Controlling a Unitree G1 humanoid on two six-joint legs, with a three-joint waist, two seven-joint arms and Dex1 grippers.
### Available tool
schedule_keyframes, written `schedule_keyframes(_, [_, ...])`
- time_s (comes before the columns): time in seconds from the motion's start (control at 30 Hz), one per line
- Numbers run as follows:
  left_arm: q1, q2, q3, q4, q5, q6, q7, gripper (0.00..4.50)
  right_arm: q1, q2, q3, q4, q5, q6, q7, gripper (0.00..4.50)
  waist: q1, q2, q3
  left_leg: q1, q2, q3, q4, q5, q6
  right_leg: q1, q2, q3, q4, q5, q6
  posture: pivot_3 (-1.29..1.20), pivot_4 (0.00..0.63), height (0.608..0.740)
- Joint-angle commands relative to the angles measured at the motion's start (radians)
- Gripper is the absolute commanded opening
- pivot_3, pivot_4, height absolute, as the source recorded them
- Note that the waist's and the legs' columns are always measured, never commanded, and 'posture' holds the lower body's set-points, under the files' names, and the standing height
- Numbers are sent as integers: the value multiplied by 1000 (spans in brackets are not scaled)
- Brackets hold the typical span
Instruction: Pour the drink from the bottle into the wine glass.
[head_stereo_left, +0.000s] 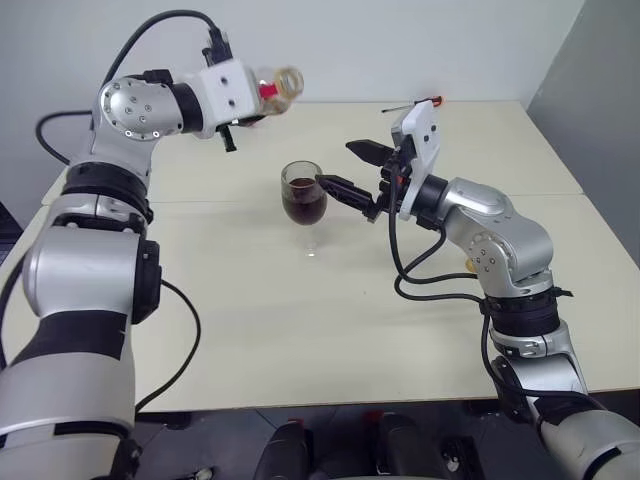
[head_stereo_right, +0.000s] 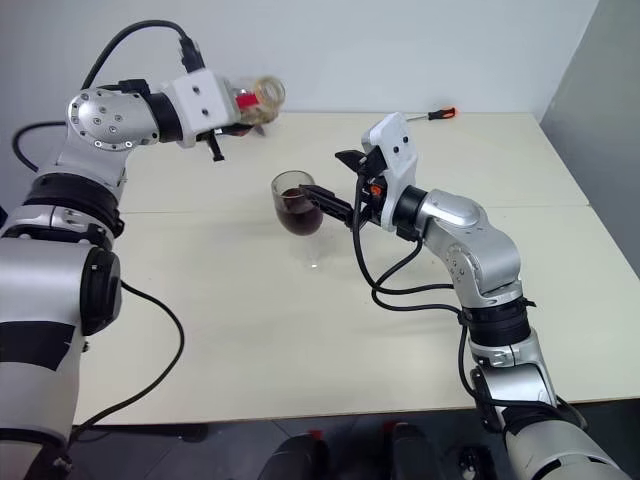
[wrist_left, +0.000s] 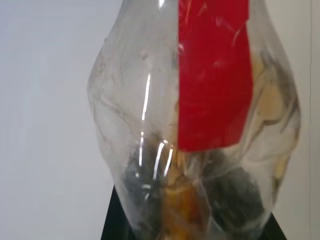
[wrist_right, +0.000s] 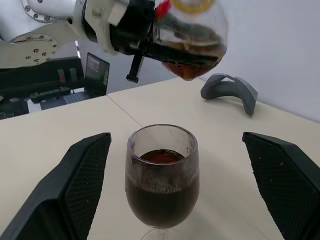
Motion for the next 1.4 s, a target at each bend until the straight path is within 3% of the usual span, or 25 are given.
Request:
schedule_keyframes(0.03, [17, -4, 79, -64, -97, 63, -24, 719, 8, -5, -36, -73, 51, 10, 8, 4500, -2, 0, 0, 0, 0, 0, 0, 0, 0, 0, 0, 0, 0, 0, 0, 0, 150, 740])
schedule_keyframes(0.17, [57, -11, 143, -111, -172, 142, 0, 719, 39, -25, -49, -122, 84, 30, 16, 4500, -4, 0, 0, 0, 0, -1, 0, 0, 0, -1, 0, 1, 2, 0, 0, 0, 150, 740])
schedule_keyframes(0.3, [186, -17, 236, -224, -270, 241, 75, 719, 142, -120, -45, -233, 96, 20, 70, 4500, -3, 0, 0, 0, 0, -1, 0, 0, 0, -1, -1, 3, 2, 0, 0, 0, 150, 740])
schedule_keyframes(0.7, [710, -130, 340, -812, -408, 503, 335, 719, 436, -212, -102, -481, 182, -108, 173, 4500, 8, -2, -2, 0, 0, -3, 1, 0, 0, 1, -1, 3, 2, 0, 0, 0, 150, 740])
schedule_keyframes(1.0, [877, -197, 408, -832, -476, 508, 443, 719, 572, -244, -98, -506, 200, -179, 201, 4500, 25, -3, -2, 4, 0, -3, 2, -2, 3, 5, -1, 3, 1, 0, 0, 0, 150, 740])
schedule_keyframes(1.4, [892, -249, 422, -698, -490, 425, 485, 719, 587, -242, -76, -488, 163, -232, 181, 4500, 27, -4, -3, 4, 0, -4, 2, -2, 3, 7, -1, 2, -1, 0, 0, 0, 150, 740])
